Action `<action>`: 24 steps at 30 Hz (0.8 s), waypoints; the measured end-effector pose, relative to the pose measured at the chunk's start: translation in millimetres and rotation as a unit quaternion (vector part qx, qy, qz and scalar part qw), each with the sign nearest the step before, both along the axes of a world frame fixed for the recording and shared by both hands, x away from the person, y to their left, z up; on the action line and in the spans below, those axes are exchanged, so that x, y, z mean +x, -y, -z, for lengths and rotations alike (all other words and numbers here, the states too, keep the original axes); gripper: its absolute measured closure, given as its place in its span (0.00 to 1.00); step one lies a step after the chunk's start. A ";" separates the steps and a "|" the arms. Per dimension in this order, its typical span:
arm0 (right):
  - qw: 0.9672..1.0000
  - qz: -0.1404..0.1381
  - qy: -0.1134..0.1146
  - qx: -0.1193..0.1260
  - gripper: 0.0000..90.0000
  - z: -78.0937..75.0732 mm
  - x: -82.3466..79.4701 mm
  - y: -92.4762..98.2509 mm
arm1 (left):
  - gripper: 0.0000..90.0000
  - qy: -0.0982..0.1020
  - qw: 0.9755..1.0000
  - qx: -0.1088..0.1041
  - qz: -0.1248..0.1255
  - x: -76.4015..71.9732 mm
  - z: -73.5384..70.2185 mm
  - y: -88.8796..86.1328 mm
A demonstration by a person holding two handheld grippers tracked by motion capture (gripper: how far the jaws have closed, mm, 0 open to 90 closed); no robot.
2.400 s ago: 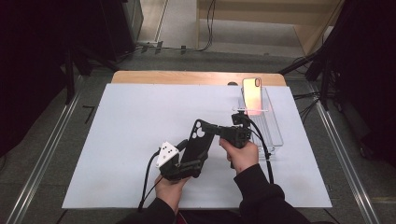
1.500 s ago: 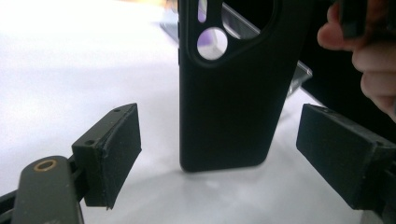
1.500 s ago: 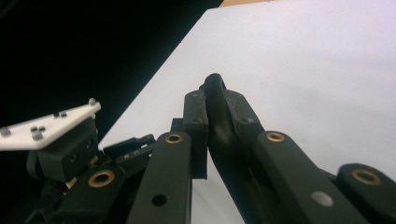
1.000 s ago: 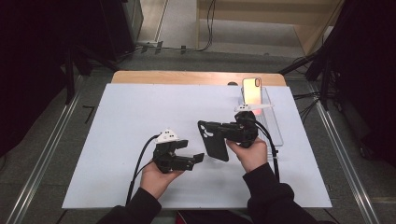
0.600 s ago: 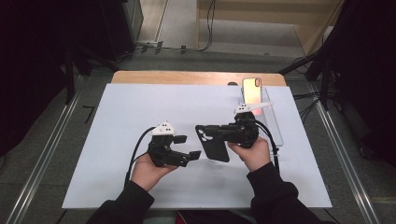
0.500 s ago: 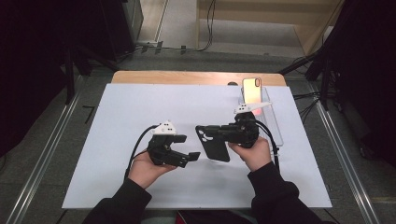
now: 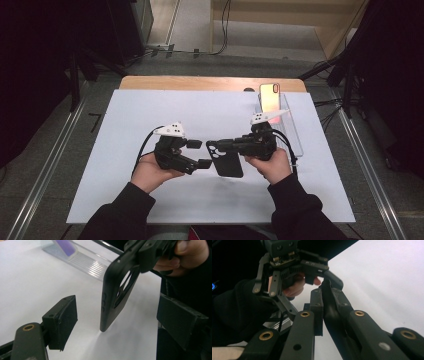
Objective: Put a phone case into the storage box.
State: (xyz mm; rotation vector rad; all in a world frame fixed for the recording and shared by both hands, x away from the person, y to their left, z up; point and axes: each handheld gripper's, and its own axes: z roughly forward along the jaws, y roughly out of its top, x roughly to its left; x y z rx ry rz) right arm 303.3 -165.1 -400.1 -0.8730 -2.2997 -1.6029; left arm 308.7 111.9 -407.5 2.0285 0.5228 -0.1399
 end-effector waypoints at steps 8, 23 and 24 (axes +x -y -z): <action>1.000 -0.013 -0.005 0.008 0.87 1.4 -0.3 -1.3 | 0.34 0.000 1.000 -0.007 0.021 8.1 -2.6 3.6; 0.999 -0.032 -0.023 0.023 0.87 6.5 1.1 -5.3 | 0.72 0.016 0.998 -0.009 0.052 8.8 -2.8 3.2; 0.999 -0.032 -0.022 0.023 0.87 6.7 1.3 -5.3 | 0.74 0.017 0.998 -0.009 0.055 8.4 -3.0 3.6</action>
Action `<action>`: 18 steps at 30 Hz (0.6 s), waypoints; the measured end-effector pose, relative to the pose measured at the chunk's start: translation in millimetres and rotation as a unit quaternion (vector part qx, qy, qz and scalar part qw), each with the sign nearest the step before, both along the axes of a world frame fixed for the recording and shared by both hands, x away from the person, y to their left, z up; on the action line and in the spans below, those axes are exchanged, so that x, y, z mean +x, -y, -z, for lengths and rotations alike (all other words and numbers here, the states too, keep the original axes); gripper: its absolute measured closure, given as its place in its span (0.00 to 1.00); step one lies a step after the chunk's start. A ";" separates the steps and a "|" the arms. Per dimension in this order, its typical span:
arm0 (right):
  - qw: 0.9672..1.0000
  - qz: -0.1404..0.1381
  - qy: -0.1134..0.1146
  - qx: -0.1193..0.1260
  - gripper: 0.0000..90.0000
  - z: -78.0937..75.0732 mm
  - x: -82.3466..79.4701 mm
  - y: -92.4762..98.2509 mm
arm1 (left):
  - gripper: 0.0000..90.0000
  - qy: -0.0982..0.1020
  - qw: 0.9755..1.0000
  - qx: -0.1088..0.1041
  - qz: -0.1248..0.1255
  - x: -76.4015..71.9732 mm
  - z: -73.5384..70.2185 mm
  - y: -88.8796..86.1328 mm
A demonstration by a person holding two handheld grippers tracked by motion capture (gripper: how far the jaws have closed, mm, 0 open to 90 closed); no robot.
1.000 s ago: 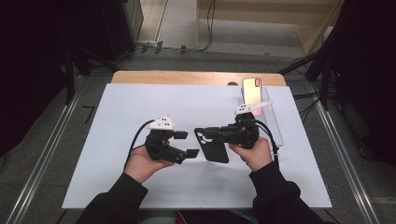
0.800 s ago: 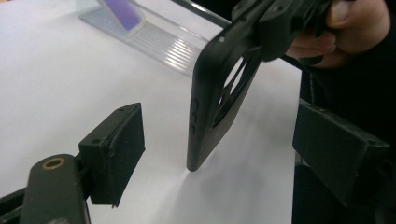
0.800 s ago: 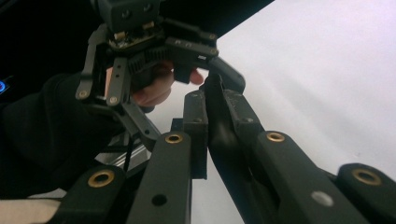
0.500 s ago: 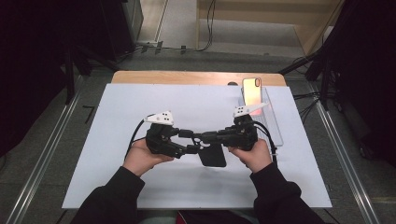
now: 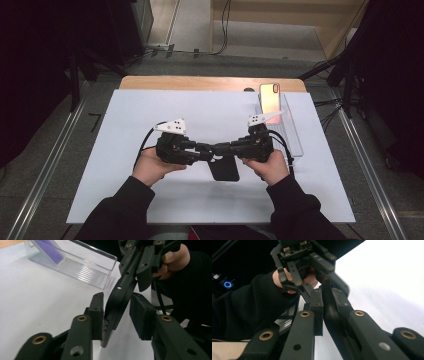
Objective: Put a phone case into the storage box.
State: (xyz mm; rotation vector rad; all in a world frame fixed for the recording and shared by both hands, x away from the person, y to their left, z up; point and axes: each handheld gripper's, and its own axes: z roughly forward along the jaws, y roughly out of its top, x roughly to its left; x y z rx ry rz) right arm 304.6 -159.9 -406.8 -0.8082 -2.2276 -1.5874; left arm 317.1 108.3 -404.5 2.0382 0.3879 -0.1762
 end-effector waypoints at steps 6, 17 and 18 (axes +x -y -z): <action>1.000 -0.002 0.000 0.005 0.85 0.1 0.5 0.8 | 0.83 0.005 1.000 0.012 0.014 -1.9 -1.9 -0.3; 0.998 0.035 0.043 -0.010 0.51 -4.0 -4.7 -1.1 | 0.86 -0.024 0.999 0.026 0.018 -2.2 -7.5 -3.9; 0.998 0.039 0.045 -0.007 0.47 -4.4 -5.3 0.1 | 0.86 -0.026 0.999 0.027 0.013 -2.0 -7.9 -5.3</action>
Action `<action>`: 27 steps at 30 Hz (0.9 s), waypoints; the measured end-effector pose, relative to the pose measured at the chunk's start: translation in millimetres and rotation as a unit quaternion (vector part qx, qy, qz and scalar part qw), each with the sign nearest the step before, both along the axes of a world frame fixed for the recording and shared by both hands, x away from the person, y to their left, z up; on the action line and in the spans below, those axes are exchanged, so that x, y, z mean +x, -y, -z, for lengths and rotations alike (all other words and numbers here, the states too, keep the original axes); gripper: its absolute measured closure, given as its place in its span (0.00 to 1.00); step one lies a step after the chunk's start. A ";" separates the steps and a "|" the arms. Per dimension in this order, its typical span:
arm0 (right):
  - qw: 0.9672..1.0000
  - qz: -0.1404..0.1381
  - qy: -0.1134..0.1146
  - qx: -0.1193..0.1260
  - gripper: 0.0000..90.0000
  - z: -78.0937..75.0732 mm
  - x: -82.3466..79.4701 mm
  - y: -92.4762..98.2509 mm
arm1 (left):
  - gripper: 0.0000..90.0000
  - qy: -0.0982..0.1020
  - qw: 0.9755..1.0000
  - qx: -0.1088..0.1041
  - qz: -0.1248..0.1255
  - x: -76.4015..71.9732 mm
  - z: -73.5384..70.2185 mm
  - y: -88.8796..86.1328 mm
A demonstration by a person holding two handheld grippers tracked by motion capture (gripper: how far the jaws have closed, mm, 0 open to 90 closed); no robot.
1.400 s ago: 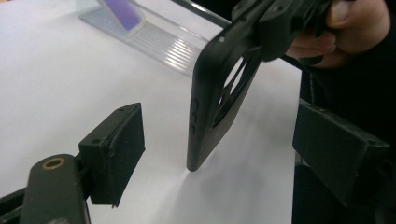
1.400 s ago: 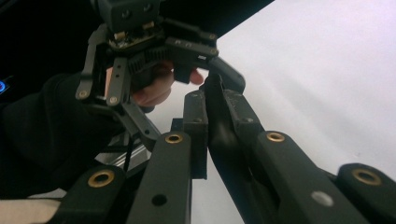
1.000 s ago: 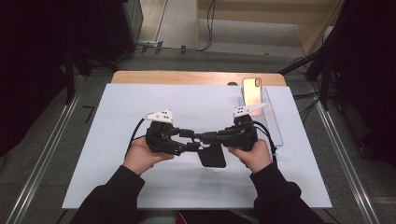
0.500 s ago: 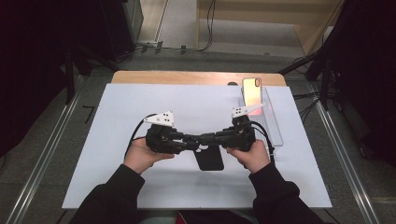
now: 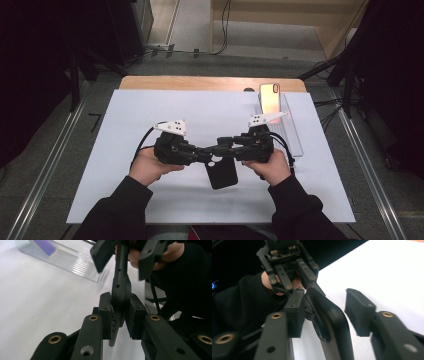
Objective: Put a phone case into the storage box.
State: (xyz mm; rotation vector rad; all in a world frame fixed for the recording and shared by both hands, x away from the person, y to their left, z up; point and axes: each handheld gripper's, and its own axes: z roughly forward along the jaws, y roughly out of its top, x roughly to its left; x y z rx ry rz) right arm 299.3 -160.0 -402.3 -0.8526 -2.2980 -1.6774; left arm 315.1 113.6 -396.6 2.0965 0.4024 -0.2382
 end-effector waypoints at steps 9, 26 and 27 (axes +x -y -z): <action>0.998 0.034 0.040 -0.026 0.30 1.3 -7.5 4.3 | 0.86 -0.020 0.997 0.011 -0.068 4.8 -8.2 -11.4; 0.994 0.069 0.035 -0.082 0.00 22.8 -8.9 -10.2 | 0.86 -0.048 0.987 0.035 -0.148 7.6 -14.4 -13.6; 0.993 0.071 0.036 -0.085 0.00 23.2 -9.5 -11.0 | 0.86 -0.051 0.987 0.034 -0.147 7.8 -14.5 -13.7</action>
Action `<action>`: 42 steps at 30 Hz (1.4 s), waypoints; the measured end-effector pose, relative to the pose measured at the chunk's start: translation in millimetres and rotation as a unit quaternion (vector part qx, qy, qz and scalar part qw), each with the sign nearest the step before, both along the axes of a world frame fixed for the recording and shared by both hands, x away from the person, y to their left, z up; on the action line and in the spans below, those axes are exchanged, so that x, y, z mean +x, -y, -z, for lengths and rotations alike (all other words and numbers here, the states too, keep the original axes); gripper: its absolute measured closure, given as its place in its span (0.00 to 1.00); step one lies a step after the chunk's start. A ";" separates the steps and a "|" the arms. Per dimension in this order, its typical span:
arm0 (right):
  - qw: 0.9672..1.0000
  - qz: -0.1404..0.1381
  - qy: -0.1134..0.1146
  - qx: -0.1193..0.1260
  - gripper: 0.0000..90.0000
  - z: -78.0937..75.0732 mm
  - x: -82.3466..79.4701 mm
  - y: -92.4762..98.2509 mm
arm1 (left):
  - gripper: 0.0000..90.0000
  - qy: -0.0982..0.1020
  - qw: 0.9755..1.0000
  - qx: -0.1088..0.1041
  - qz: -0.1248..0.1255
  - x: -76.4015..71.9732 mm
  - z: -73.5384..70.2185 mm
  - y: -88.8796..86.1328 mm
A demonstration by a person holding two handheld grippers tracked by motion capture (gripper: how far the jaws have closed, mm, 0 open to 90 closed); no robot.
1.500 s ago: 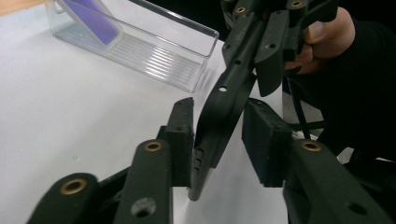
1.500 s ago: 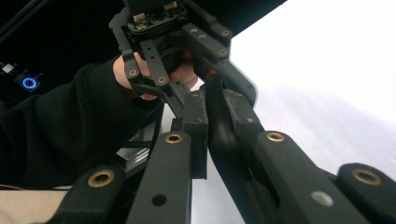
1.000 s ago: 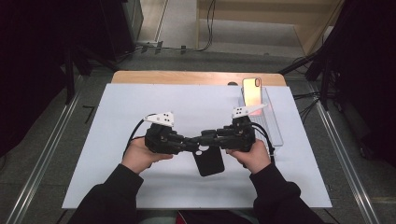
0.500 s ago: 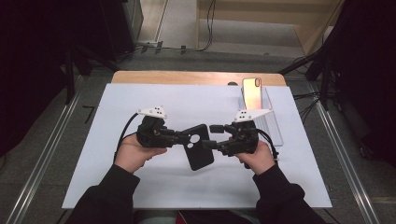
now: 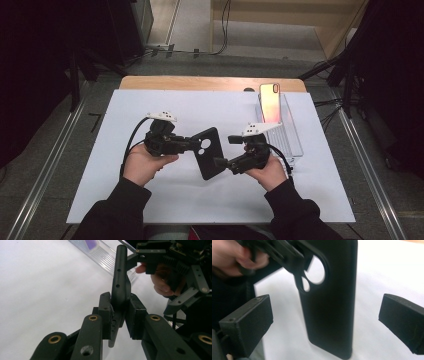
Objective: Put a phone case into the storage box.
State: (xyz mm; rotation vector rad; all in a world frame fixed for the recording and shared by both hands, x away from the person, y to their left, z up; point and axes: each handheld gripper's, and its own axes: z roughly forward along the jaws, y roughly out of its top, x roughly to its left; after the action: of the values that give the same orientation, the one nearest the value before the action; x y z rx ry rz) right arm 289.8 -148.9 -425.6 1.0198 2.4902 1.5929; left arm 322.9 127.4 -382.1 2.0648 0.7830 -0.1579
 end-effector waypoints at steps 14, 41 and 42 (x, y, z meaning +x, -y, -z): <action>0.997 0.067 0.022 -0.031 0.00 3.1 -8.9 -17.6 | 0.86 0.003 0.999 0.009 -0.045 -3.7 -4.7 4.3; 0.987 0.138 0.045 -0.066 0.00 9.4 -13.4 -47.8 | 0.85 -0.022 0.997 0.021 -0.077 -18.2 0.5 27.5; 0.987 0.140 0.043 -0.067 0.00 9.8 -12.9 -48.6 | 0.85 -0.022 0.997 0.019 -0.077 -19.2 0.6 28.3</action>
State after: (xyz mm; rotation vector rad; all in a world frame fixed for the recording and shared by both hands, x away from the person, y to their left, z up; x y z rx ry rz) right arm 276.8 -100.3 -435.4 1.1901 2.2427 1.3409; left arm 303.7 99.1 -382.7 2.0335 0.9758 -0.1027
